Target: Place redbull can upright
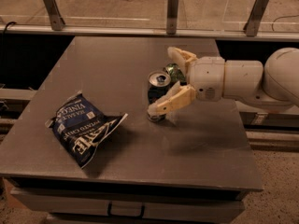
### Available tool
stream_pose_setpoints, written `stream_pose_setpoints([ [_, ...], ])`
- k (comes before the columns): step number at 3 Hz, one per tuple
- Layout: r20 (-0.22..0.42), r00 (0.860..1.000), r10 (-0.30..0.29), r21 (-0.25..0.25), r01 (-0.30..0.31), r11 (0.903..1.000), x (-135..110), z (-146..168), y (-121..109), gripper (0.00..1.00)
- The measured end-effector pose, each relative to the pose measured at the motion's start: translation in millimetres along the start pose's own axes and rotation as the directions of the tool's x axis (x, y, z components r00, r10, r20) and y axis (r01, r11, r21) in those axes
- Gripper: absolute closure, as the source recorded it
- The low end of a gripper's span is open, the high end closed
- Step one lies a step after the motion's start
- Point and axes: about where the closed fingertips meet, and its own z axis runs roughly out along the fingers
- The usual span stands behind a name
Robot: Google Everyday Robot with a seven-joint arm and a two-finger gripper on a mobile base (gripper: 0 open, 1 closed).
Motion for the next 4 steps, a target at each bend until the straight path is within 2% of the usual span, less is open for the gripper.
stream_pose_setpoints([
  [1,-0.045,0.999,-0.012,0.05,0.014,0.9987,-11.7,-37.2,-4.7,0.0],
  [2,-0.115,0.993,-0.037,0.165,0.056,0.9847,-42.0,-101.3,-26.3,0.0],
  [3,-0.194,0.979,-0.056,0.364,0.124,0.923,-87.3,-166.3,-56.2,0.0],
  [4,-0.188,0.98,-0.062,0.399,0.134,0.9072,-95.1,-169.8,-64.6,0.0],
])
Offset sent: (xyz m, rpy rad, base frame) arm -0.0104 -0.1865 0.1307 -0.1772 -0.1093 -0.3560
